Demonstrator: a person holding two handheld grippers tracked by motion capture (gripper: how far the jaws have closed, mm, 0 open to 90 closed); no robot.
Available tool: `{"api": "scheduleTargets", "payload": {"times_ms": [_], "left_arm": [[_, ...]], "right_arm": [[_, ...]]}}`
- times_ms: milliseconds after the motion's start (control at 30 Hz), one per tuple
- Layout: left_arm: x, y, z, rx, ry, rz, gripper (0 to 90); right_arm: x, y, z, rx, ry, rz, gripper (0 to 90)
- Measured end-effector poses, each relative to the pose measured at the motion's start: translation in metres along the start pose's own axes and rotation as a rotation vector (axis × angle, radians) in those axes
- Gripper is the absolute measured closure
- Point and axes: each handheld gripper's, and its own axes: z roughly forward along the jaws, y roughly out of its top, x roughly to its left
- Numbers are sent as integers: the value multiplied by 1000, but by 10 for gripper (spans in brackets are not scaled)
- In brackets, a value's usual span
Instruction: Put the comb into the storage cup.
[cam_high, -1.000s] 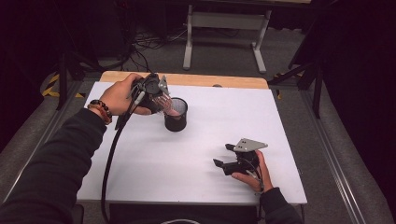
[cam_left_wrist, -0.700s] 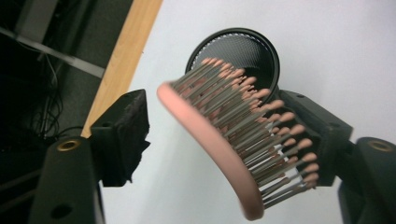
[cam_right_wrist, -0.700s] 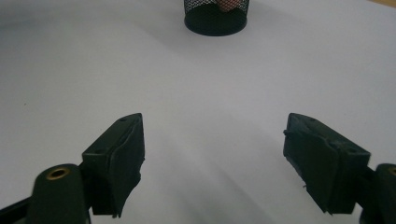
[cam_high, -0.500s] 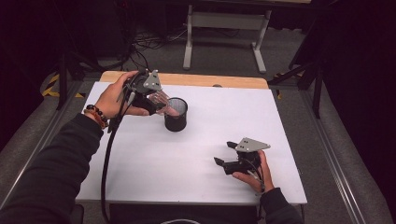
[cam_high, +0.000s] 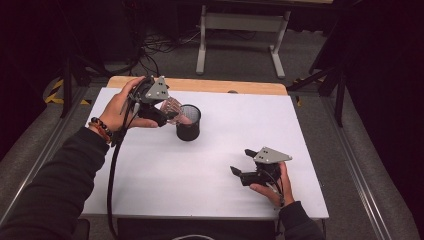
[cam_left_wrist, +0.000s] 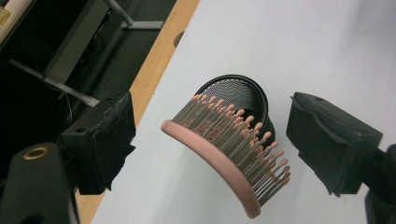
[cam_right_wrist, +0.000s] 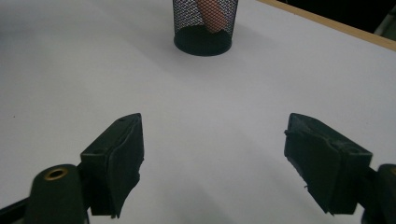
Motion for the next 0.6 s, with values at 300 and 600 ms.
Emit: {"api": "scheduleTargets", "payload": {"times_ms": [300,600], "left_arm": [[-3,-4,-6,-66,5,-26,147],[-7,-16,-12,-159,16,-71,101]], "right_arm": [[-1,2,-5,-23,-33,-14,205],[0,5,-10,-36,-59,-31,204]]}}
